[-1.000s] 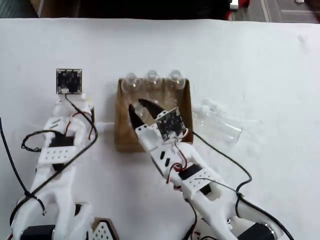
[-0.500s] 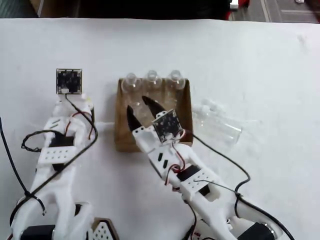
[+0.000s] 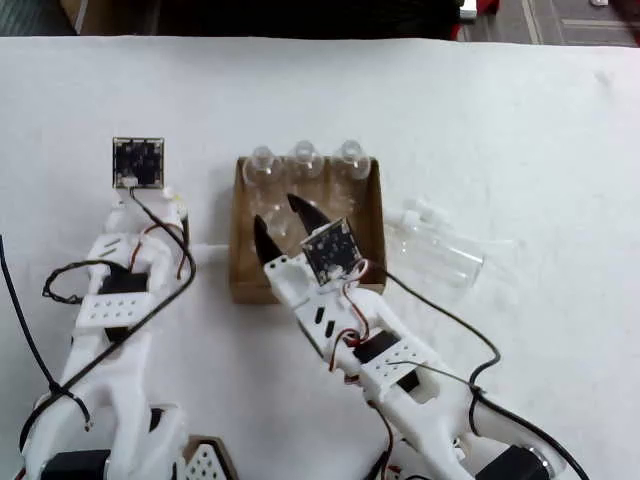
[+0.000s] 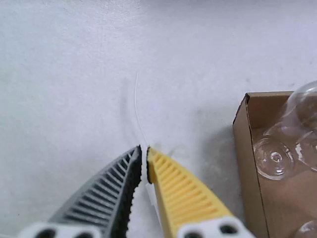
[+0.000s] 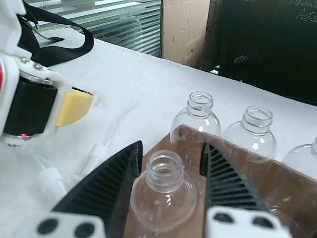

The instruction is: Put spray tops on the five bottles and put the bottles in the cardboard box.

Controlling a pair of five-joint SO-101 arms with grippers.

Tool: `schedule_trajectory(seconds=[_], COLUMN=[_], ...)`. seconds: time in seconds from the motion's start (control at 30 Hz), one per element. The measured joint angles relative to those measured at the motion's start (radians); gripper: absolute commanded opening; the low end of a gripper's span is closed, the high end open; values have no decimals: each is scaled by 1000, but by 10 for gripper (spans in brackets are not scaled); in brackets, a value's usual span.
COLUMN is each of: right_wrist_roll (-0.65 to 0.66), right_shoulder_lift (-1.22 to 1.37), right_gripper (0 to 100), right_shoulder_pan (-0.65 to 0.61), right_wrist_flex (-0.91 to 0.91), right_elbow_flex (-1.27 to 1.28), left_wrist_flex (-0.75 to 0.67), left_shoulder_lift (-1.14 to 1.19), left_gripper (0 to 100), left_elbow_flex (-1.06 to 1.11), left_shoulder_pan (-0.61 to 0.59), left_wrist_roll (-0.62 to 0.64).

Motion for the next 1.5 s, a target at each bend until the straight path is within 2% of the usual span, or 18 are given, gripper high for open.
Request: schedule_trajectory(seconds=[0.2, 0.33, 0.43, 0.57, 0.77, 1.0, 1.5], right_wrist_roll=[0, 0, 0, -21, -163, -180, -180], right_shoulder_lift=[-133, -356, -560, -809, -1049, -1128, -1137], right_gripper=[163, 163, 163, 164, 166, 166, 166], right_shoulder_pan=[0, 12, 86, 229, 393, 448, 446], right_wrist_flex=[3, 3, 23, 181, 476, 647, 658], right_elbow_flex=[40, 126, 186, 201, 203, 206, 250], left_wrist_flex=[0, 0, 0, 0, 0, 0, 0], left_shoulder_lift=[0, 0, 0, 0, 0, 0, 0], left_gripper=[20, 20, 20, 20, 20, 20, 20], left_elbow_flex=[0, 0, 0, 0, 0, 0, 0], left_shoulder_pan=[0, 0, 0, 0, 0, 0, 0], left_wrist_roll=[0, 0, 0, 0, 0, 0, 0])
